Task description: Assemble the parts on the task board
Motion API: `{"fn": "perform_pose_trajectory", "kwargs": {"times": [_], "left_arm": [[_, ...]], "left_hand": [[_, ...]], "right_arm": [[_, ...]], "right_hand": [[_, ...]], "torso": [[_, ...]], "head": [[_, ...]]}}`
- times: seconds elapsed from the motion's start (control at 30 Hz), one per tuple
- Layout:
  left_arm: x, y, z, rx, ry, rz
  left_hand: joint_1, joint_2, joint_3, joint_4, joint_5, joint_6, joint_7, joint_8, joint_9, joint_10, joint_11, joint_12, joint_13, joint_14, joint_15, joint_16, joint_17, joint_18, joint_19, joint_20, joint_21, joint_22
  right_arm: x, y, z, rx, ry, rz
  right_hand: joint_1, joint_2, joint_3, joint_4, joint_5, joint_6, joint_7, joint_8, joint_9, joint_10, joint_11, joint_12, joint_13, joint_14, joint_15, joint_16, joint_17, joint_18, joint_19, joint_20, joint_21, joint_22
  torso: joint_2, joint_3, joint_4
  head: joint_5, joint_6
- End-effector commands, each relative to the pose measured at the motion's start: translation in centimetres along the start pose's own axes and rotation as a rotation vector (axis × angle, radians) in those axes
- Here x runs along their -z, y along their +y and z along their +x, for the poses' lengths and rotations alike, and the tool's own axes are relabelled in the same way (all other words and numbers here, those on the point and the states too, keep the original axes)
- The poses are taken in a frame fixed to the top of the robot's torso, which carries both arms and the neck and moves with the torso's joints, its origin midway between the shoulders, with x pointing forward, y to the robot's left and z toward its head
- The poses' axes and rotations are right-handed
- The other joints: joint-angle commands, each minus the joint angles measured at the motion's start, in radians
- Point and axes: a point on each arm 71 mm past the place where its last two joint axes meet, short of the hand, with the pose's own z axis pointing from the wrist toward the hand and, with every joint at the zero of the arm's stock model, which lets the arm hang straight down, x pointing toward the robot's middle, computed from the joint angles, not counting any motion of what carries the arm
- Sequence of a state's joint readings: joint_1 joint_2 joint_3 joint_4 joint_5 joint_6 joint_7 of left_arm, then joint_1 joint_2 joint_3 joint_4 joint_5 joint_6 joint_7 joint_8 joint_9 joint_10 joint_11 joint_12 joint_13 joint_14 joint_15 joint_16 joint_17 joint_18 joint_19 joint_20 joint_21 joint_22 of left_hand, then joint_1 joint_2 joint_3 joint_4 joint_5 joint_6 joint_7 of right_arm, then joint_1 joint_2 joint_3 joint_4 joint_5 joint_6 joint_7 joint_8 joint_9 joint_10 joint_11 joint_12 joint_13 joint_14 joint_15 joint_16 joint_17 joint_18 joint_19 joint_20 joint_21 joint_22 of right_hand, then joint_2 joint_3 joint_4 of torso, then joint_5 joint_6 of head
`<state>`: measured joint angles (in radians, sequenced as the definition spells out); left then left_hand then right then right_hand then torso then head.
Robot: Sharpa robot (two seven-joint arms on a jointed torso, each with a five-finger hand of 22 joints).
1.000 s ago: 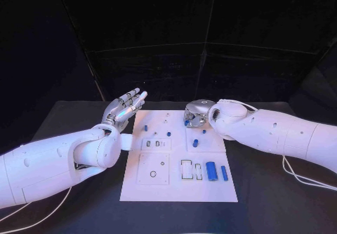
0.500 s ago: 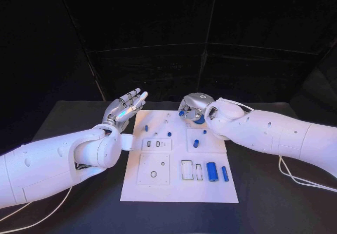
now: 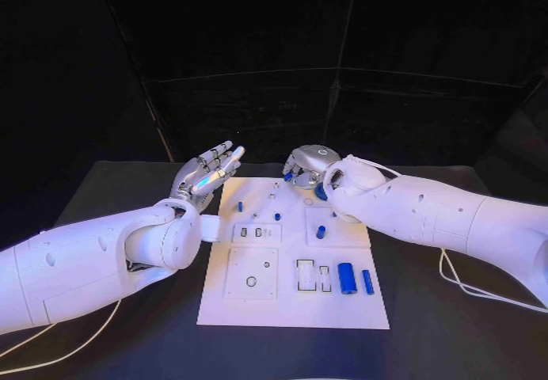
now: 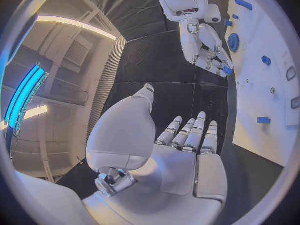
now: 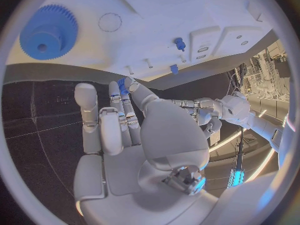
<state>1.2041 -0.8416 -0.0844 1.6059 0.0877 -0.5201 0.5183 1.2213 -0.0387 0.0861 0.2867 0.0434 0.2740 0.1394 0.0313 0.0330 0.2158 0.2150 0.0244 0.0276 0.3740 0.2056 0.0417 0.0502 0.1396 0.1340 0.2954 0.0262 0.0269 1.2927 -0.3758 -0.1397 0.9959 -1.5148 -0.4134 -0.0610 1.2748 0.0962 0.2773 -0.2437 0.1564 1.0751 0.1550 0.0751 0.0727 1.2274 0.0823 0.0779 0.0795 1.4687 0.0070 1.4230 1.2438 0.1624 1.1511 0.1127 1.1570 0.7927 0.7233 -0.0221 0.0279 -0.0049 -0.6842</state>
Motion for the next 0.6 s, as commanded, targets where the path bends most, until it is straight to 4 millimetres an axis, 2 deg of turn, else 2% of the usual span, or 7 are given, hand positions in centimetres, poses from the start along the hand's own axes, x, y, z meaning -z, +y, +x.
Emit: {"fn": "perform_pose_trajectory", "kwargs": {"times": [0.03, 0.27, 0.6], "left_arm": [[-0.11, -0.29, 0.24, 0.001, 0.019, 0.019], [-0.22, -0.43, 0.41, 0.002, 0.023, 0.023], [-0.35, -0.60, 0.48, 0.001, 0.024, 0.027]], "left_hand": [[0.005, 0.008, 0.005, 0.001, 0.004, 0.007, 0.116, 0.003, 0.001, 0.001, 0.007, 0.003, 0.001, 0.007, 0.003, 0.006, 0.001, 0.013, 0.007, -0.001, 0.004, 0.001], [0.006, 0.009, 0.005, 0.001, 0.004, 0.007, 0.116, 0.003, 0.001, 0.000, 0.007, 0.003, 0.001, 0.008, 0.003, 0.005, 0.001, 0.013, 0.009, -0.001, 0.004, 0.001], [0.006, 0.009, 0.005, 0.001, 0.004, 0.007, 0.117, 0.003, 0.001, 0.000, 0.008, 0.003, 0.001, 0.008, 0.003, 0.005, 0.001, 0.013, 0.010, -0.002, 0.005, 0.001]], "right_arm": [[-0.40, 0.52, 0.11, -0.018, 0.019, -0.019], [-0.88, 1.04, 0.48, -0.022, 0.056, -0.024], [-1.23, 1.35, 0.71, -0.019, 0.079, -0.018]], "right_hand": [[-0.009, -0.007, 0.007, 0.002, 0.003, 0.001, 0.003, 0.001, 0.000, 0.001, 0.001, -0.005, 0.000, 0.044, -0.005, 0.005, -0.001, -0.012, -0.004, -0.006, 0.004, 0.000], [-0.014, -0.013, 0.012, 0.006, 0.000, -0.001, 0.004, -0.001, -0.001, -0.002, 0.002, -0.008, -0.001, 0.043, -0.004, 0.004, -0.005, -0.012, -0.006, -0.005, 0.004, -0.001], [-0.017, -0.017, 0.014, 0.008, -0.003, -0.001, 0.005, -0.003, -0.001, -0.002, 0.003, -0.008, -0.001, 0.043, -0.003, 0.004, -0.005, -0.012, -0.007, -0.004, 0.004, -0.001]], "torso": [[0.002, -0.0006, 0.0013], [0.003, -0.0015, 0.0034], [0.003, -0.0011, 0.0010]], "head": [[0.000, 0.000], [0.002, -0.004], [0.007, -0.007]]}}
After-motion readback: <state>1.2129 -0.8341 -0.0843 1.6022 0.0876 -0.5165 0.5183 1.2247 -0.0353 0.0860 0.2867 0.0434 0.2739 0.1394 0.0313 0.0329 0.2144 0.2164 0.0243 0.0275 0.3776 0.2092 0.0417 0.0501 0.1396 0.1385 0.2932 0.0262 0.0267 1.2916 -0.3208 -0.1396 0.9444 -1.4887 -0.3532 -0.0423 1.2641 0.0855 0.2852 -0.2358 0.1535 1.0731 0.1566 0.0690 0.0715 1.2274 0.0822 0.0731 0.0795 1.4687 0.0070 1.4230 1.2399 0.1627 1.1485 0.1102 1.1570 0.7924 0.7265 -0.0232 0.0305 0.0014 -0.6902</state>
